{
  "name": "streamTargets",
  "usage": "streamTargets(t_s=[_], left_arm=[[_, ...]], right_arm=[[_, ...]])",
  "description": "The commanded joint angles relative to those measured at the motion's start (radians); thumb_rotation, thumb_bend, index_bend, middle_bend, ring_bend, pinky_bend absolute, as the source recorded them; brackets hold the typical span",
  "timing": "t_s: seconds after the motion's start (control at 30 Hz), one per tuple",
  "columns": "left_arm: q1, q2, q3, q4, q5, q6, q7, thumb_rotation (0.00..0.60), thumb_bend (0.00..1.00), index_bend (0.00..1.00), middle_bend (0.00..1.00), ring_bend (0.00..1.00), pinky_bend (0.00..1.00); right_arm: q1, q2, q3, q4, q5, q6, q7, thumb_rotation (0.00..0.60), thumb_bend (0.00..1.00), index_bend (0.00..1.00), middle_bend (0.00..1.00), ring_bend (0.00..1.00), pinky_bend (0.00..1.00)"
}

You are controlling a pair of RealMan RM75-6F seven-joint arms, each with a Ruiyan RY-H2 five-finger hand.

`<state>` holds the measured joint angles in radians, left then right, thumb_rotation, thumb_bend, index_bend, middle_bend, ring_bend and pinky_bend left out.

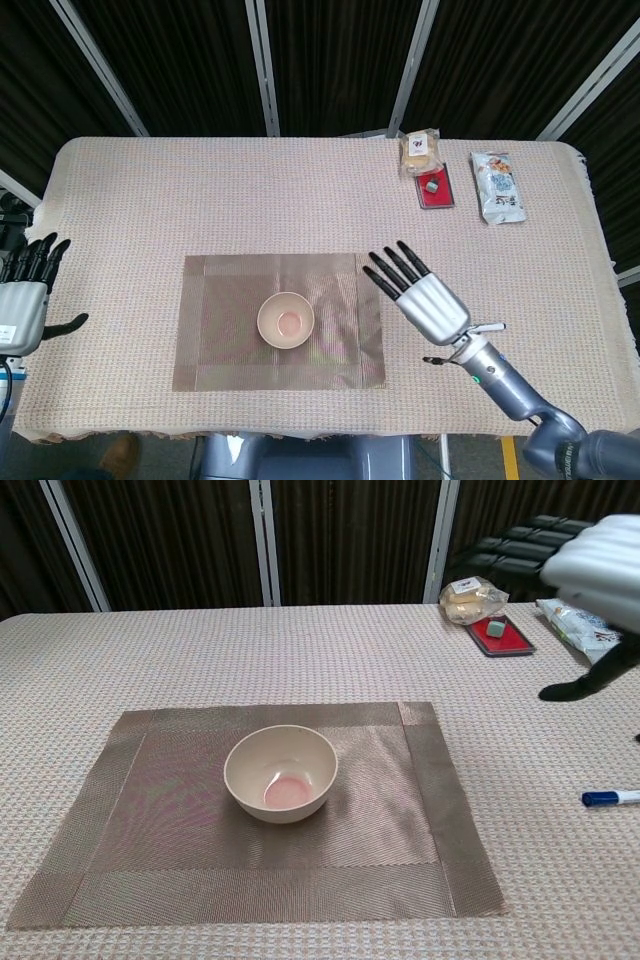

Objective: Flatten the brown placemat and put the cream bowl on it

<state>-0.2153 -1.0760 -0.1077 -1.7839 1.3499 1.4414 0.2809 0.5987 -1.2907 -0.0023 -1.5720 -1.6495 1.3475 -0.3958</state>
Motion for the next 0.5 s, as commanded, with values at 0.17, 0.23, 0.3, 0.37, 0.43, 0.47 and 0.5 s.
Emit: streamTargets(t_s=[0.17,0.23,0.3,0.37,0.43,0.47,0.5], left_arm=[[0.043,-0.043,0.024,0.022,0.054,0.081,0.031,0.600,0.00,0.00,0.00,0.00,0.00],[0.056,-0.046,0.033,0.023,0.058,0.087,0.017,0.600,0.00,0.00,0.00,0.00,0.00],[0.067,-0.043,0.042,0.022,0.068,0.093,-0.006,0.600,0.00,0.00,0.00,0.00,0.00],[0.073,-0.039,0.047,0.033,0.088,0.100,-0.025,0.600,0.00,0.00,0.00,0.00,0.00],[0.076,-0.037,0.051,0.041,0.098,0.100,-0.037,0.600,0.00,0.00,0.00,0.00,0.00],[0.077,-0.037,0.052,0.044,0.100,0.098,-0.042,0.600,0.00,0.00,0.00,0.00,0.00],[0.077,-0.035,0.054,0.046,0.102,0.094,-0.048,0.600,0.00,0.00,0.00,0.00,0.00]], right_arm=[[-0.204,0.127,-0.006,-0.038,0.120,0.175,0.219,0.600,0.00,0.00,0.00,0.00,0.00],[-0.244,0.136,-0.006,-0.021,0.154,0.191,0.254,0.600,0.00,0.00,0.00,0.00,0.00],[-0.281,0.137,-0.011,0.025,0.177,0.206,0.262,0.600,0.00,0.00,0.00,0.00,0.00],[-0.307,0.124,-0.012,0.073,0.178,0.221,0.270,0.600,0.00,0.00,0.00,0.00,0.00],[-0.321,0.115,-0.011,0.101,0.177,0.226,0.278,0.600,0.00,0.00,0.00,0.00,0.00],[-0.327,0.112,-0.010,0.110,0.176,0.227,0.284,0.600,0.00,0.00,0.00,0.00,0.00],[-0.335,0.109,-0.009,0.120,0.177,0.227,0.292,0.600,0.00,0.00,0.00,0.00,0.00]])
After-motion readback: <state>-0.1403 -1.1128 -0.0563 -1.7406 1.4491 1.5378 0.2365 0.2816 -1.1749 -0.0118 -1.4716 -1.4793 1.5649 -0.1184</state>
